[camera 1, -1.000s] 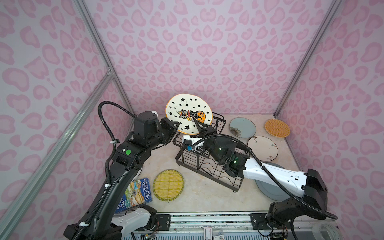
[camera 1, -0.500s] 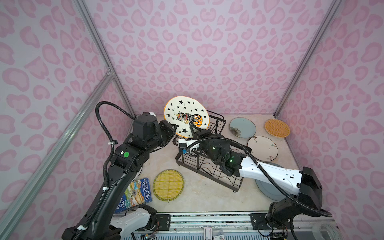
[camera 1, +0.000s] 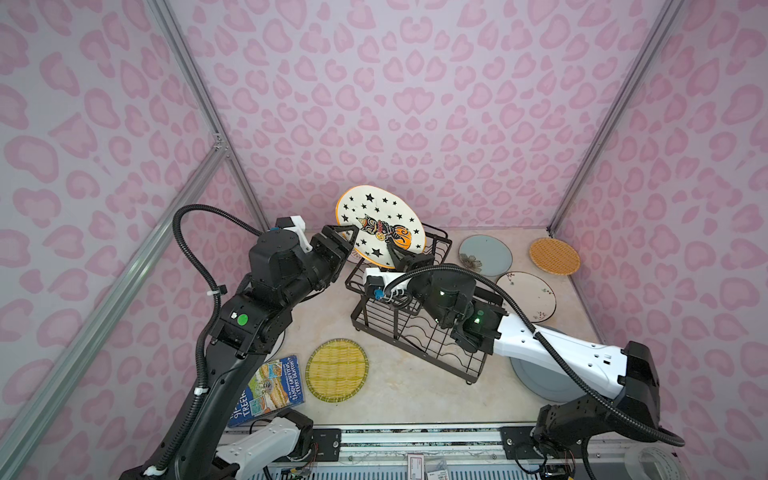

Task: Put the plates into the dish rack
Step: 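Grasp the top rim of the plate with the right gripper, then open the left gripper and draw it back while the right gripper holds the plate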

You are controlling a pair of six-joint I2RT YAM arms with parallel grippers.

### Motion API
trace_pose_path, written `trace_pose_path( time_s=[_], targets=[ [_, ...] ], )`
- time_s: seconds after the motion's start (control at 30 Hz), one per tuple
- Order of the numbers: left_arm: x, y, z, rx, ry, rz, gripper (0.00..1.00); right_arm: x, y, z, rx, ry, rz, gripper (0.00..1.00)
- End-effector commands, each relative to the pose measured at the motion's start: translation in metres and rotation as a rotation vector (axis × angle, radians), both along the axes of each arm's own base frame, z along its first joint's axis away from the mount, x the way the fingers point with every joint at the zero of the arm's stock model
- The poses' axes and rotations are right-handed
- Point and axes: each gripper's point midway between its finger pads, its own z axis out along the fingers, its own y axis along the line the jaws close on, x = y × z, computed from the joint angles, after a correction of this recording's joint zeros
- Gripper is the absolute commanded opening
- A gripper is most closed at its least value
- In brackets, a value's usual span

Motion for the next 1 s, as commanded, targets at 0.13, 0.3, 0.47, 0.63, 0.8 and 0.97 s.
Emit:
trace_pose_path(
  time_s=[0.13, 0.3, 0.47, 0.63, 0.8, 0.97],
  targets=[
    [-0.020, 0.033, 0.050, 0.110, -0.212, 0.095, 0.98, -0.028, -0.020, 0.056, 0.270, 0.151, 0.133, 0.00],
    [-0.045, 0.063, 0.035, 0.242, -0.247, 0.166, 0.98, -0.048, -0.037, 0.070, 0.389, 0.293, 0.222, 0.00],
    [-0.067, 0.088, 0.001, 0.355, -0.231, 0.220, 0.97, -0.063, -0.047, 0.084, 0.492, 0.442, 0.325, 0.00],
    [-0.079, 0.090, -0.038, 0.478, -0.241, 0.171, 0.97, -0.069, -0.055, 0.084, 0.551, 0.609, 0.423, 0.00],
    [-0.072, 0.076, -0.110, 0.553, -0.120, 0.069, 0.97, -0.066, -0.060, 0.078, 0.600, 0.750, 0.482, 0.00],
    [-0.064, 0.067, -0.202, 0.521, 0.094, 0.032, 0.92, -0.062, -0.062, 0.087, 0.656, 0.840, 0.533, 0.00]
  ],
)
